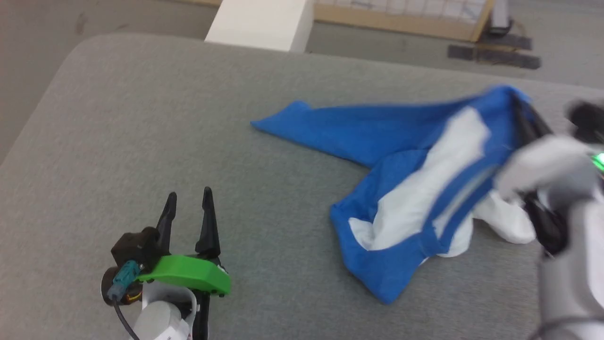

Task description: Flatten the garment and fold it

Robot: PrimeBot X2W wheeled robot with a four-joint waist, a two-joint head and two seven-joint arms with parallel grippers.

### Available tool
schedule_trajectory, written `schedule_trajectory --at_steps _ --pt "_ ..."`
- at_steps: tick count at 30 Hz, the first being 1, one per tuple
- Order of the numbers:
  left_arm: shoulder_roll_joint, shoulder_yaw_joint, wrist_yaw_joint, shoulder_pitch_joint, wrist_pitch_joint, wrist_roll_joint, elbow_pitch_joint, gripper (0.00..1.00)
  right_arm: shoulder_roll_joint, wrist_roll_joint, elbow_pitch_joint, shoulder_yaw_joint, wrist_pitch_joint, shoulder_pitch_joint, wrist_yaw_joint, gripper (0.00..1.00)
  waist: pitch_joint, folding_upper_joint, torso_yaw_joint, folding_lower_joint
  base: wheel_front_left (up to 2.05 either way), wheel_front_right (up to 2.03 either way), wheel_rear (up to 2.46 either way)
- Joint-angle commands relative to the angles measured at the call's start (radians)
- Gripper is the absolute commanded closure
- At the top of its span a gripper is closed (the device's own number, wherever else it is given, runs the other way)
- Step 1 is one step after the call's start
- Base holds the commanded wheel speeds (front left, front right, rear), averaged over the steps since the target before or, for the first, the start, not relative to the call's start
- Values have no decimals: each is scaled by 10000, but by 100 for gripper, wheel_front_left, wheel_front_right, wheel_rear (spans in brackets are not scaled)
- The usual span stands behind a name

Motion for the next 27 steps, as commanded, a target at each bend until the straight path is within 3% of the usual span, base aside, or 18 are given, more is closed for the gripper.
schedule_trajectory --at_steps 1,4,8,13,14,15,16,21,27 --pt "-38 47 -79 172 -35 151 56 0 -20 -147 -368 -509 -224 598 -13 100 -841 0 -866 -1 0 0 0" --pt "-38 97 -173 279 -35 249 166 0 -20 39 -965 -1830 -380 1765 -13 100 -1018 0 -1118 -1 0 0 0" --pt "-39 48 -239 385 -35 227 241 0 -20 791 -642 -3402 -87 2995 -13 100 -1113 0 -1387 -1 0 0 0" --pt "-39 -105 -321 402 -35 191 408 0 -20 1356 700 -3955 864 3940 -13 100 -1121 0 -1622 -1 0 0 0" --pt "-39 -139 -340 401 -36 174 438 0 -20 1452 958 -3928 1037 4054 -13 95 -1117 0 -1673 -1 0 0 0" --pt "-39 -155 -349 402 -36 157 457 0 -20 1466 1150 -3861 1195 4139 -13 74 -1115 0 -1730 -1 0 0 0" --pt "-39 -183 -368 403 -36 112 495 0 -20 1456 1316 -3746 1353 4223 -13 0 -1110 0 -1782 -1 0 0 0" --pt "-39 -680 -511 215 -30 -85 777 0 -20 1348 698 -2852 376 4322 -13 0 -1030 0 -1973 -1 0 0 0" --pt "-39 -2517 -840 -437 786 -649 1255 0 -20 1035 -747 -1348 -1336 4715 -13 0 -870 0 -2146 -1 0 0 0"
